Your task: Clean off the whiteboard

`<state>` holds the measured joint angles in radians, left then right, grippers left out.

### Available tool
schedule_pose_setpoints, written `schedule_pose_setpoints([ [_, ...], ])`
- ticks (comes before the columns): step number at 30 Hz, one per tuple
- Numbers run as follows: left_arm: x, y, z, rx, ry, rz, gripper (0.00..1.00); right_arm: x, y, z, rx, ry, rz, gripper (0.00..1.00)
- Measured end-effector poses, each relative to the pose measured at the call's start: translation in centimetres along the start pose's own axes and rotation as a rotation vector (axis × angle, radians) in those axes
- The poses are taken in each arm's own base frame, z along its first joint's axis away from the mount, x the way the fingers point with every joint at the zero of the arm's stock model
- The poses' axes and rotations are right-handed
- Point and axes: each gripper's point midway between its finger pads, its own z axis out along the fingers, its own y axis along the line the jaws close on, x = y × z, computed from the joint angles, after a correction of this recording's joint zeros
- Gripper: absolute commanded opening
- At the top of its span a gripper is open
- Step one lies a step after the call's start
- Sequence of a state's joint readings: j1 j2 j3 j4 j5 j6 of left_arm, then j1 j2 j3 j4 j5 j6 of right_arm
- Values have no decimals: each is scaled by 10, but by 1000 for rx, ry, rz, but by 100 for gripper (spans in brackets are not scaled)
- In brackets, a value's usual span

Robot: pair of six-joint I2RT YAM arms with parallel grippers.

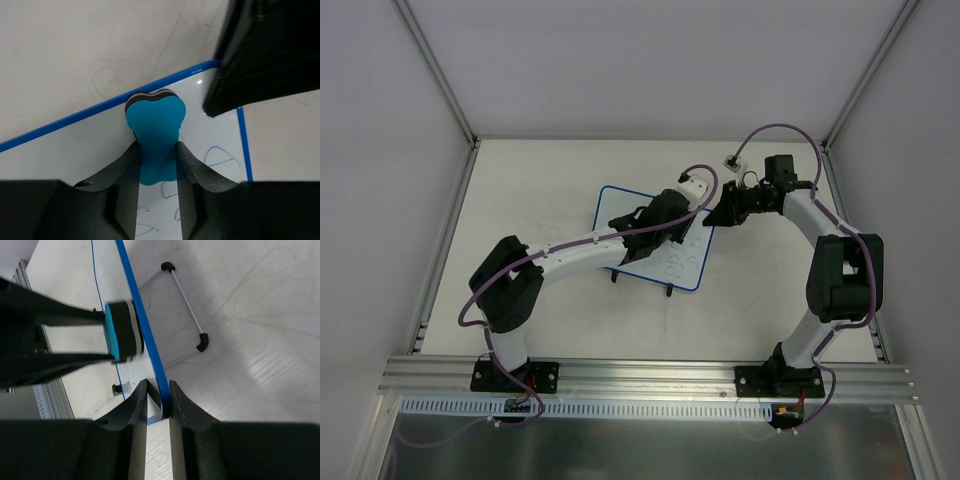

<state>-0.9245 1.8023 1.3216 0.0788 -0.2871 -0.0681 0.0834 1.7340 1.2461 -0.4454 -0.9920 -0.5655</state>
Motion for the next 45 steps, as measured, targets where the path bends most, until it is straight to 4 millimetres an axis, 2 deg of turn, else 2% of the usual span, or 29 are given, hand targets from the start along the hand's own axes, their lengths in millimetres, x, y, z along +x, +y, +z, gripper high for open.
schedule_pose_setpoints([
  [4, 7, -29, 3, 57, 20, 61, 0, 0, 0, 0, 6, 2, -3, 0],
  [6, 10, -34, 3, 51, 23, 78, 0, 1, 0, -1, 11, 5, 3, 0],
  [17, 16, -20, -1, -24, 45, 30, 0, 1, 1, -1, 16, 5, -5, 0],
  [21, 31, 11, -13, -74, 89, -46, 0, 1, 1, -1, 18, 5, -7, 0],
  [28, 51, 95, -37, -226, 125, -224, 0, 1, 1, -1, 19, 6, -6, 0],
  [31, 62, 116, -45, -279, 134, -273, 0, 1, 2, -1, 18, 7, -4, 0],
  [34, 69, 128, -51, -311, 143, -302, 0, 1, 2, -1, 16, 7, -3, 0],
  [39, 69, 129, -51, -312, 145, -309, 0, 1, 3, -1, 15, 8, -1, 0],
  [43, 66, 120, -47, -312, 172, -246, 0, 2, 3, -2, 18, 10, 0, 0],
  [45, 60, 109, -42, -299, 176, -196, 0, 2, 3, -2, 23, 11, 0, 0],
])
